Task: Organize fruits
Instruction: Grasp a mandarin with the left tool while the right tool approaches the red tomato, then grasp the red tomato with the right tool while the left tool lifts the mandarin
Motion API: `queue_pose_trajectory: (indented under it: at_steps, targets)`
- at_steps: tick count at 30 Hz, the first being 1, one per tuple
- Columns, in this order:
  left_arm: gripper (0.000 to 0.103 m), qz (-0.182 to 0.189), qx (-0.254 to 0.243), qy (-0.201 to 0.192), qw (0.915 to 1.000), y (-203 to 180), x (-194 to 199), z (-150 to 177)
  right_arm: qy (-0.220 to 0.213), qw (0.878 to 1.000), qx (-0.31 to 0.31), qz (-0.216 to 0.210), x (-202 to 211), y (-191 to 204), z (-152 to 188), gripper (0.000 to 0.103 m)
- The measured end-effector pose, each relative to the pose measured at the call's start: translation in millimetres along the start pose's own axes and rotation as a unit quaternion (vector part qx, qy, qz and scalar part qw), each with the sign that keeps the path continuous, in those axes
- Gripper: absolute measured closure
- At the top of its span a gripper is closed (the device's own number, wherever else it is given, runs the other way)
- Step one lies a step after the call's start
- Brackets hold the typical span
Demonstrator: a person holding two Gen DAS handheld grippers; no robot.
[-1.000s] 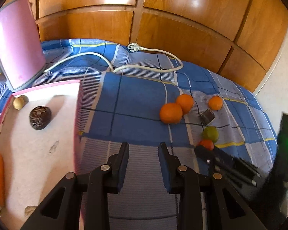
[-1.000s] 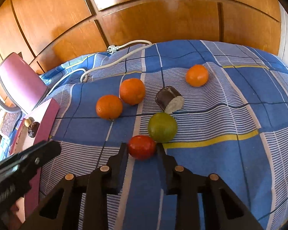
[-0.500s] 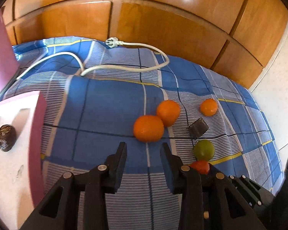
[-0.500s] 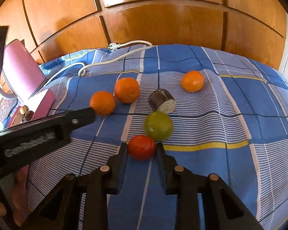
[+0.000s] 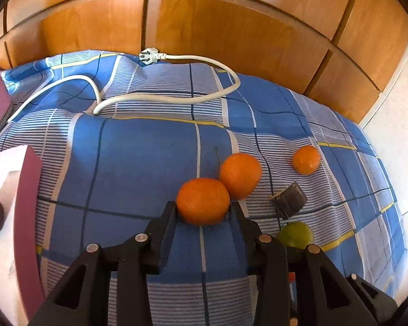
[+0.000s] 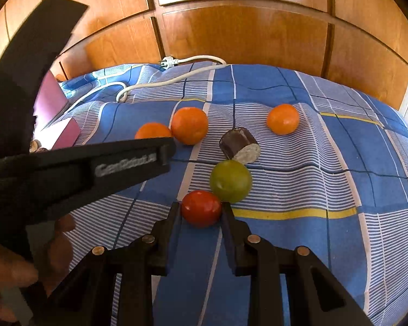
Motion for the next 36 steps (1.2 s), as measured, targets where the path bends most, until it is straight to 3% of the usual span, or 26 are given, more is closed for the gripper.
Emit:
queue_pose_trajectory:
  at_steps: [7,18,28,36]
  targets:
    - [0.066,0.005,0.006,-0.007,0.9999,4.9,1.9,4.6,0.0,1.0,-0.003,-0.004,-0.8,-1.1,0.2,0.074]
    - [0.067,-0.003,0.012,-0.012,0.9999,12.2,30.3,39.1,-0.002,1.0,-0.016,-0.005,2.6,-5.8,1.2,0.074]
    - [0.066,-0.048,-0.018,-0.045,0.9977,-2.0,61.8,90.7,0.0,1.0,0.006,0.017,14.5,-12.3,15.4,0.074]
    - [0.066,-0.053,-0.012,-0.055,0.997,-1.3,60.7,93.5,-0.004,1.0,-0.008,-0.002,13.3,-18.5,17.9,0.074]
Point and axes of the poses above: each gripper's, at about its wrist camera, not at the fingertips, and x roughly against the way its jaws point, y to its left, z to its underside, the point moved 1 cm from there along -x, roughly the way its jaws point, and after that the axes turned 7 degrees about -x, right-handed, at the moved point
